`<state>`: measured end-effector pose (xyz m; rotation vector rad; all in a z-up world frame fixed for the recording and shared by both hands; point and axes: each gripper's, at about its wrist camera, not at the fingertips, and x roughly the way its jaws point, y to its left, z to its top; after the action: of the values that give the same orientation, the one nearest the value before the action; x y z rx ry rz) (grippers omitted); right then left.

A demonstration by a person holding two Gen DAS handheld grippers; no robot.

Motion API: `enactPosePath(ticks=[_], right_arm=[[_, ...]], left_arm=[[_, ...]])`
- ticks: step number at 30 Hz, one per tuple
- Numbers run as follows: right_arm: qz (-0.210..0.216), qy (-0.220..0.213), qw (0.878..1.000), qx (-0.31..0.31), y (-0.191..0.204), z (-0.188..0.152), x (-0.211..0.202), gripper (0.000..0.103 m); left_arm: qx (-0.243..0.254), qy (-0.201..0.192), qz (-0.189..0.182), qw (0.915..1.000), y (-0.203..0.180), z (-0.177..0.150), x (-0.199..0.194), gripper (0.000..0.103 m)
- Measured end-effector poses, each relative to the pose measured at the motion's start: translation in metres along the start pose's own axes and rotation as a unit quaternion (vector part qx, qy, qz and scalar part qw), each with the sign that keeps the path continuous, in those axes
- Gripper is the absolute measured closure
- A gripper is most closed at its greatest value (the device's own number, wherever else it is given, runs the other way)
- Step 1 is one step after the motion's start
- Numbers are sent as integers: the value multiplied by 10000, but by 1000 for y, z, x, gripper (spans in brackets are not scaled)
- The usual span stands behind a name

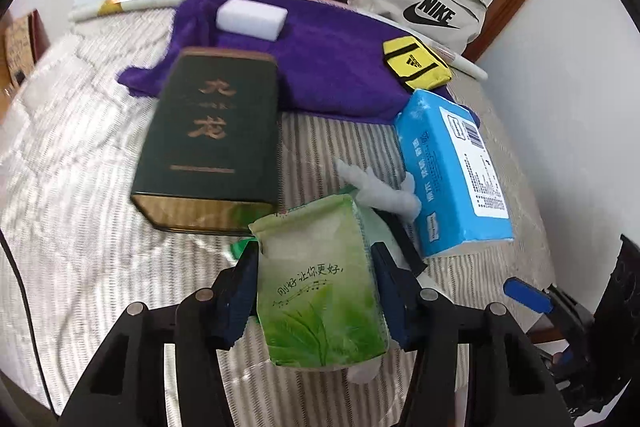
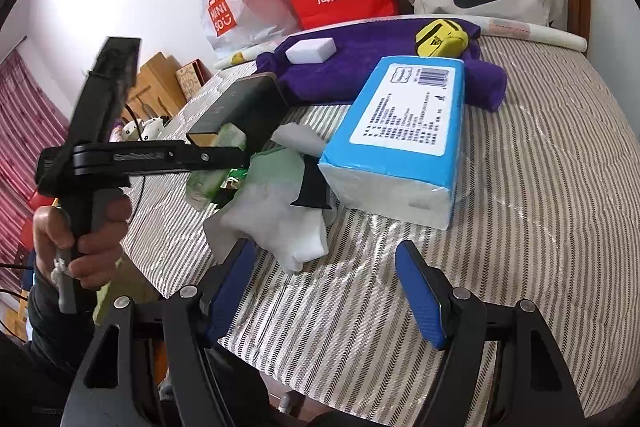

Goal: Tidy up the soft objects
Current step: 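Grasp the green tissue pack with the left tool while the right tool moves toward the white socks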

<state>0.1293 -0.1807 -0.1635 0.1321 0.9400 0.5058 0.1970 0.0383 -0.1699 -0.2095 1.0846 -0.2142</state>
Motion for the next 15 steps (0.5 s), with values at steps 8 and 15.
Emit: enactPosePath(ticks=[8,15], right_arm=[[-16,54,9996,-265,20,4,6,31],[-69,33,9990,-433,39,15,18,31]], left_arm=[[9,-172,858,9962,29,-16,-19,51],[-242,-188,1248,9917,62,-27,-21,51]])
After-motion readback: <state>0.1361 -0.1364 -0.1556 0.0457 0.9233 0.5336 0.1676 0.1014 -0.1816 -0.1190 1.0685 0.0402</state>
